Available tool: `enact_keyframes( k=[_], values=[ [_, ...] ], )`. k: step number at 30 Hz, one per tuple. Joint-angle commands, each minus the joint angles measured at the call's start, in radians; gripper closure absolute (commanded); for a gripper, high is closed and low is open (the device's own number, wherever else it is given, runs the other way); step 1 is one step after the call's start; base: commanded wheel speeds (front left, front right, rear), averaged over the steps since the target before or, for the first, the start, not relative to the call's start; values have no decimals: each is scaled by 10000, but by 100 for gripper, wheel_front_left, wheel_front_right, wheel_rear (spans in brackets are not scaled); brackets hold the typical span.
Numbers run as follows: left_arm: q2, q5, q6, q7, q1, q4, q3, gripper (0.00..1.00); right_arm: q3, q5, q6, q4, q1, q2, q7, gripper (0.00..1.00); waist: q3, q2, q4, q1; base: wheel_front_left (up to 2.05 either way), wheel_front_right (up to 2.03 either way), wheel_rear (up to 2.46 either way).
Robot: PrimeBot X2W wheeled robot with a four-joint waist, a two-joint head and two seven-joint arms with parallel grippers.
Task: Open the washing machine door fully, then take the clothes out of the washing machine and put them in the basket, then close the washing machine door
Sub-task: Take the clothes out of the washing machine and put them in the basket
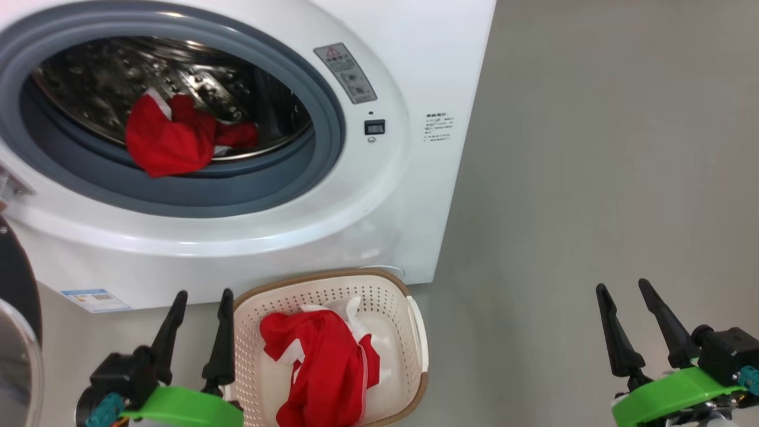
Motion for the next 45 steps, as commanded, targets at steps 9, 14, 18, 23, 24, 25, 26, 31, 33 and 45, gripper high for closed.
enact_keyframes(
  k=[9,14,18,23,24,25,26,31,33,45],
  values=[
    [208,24,-50,-91,950,-965,551,0,17,-25,63,-283,436,-214,-65,0,-399,0,246,0,0,0,0],
    [208,-73,9,-91,1211,-1174,622,0,-30,-20,63,-289,523,-215,-65,0,-425,0,255,0,0,0,0],
    [208,-142,115,-91,1344,-1356,583,0,-67,-23,63,-289,514,-188,-65,0,-380,0,250,0,0,0,0],
    [208,-210,214,-91,1364,-1409,533,0,-52,-15,63,-276,464,-180,-65,0,-362,0,236,0,0,0,0],
    [208,-226,232,-91,1355,-1418,519,0,-47,-17,63,-272,456,-182,-65,0,-356,0,233,0,0,0,0],
    [208,-238,251,-92,1346,-1428,505,0,-44,-19,63,-270,444,-186,-65,0,-348,0,226,0,0,0,0],
    [208,-248,266,-92,1336,-1439,493,0,-43,-20,63,-269,429,-188,-65,0,-335,0,217,0,0,0,0],
    [208,-284,325,-92,1205,-1430,413,0,-32,-35,63,-303,324,-170,-65,0,-186,0,202,0,0,0,0],
    [208,-283,351,-92,1093,-1332,361,0,-23,-45,63,-315,268,-146,-65,0,-117,0,214,0,0,0,0],
    [208,-5,597,-92,-1156,429,326,0,146,-40,63,-337,-131,-116,-65,0,416,0,152,0,0,0,0]
  ],
)
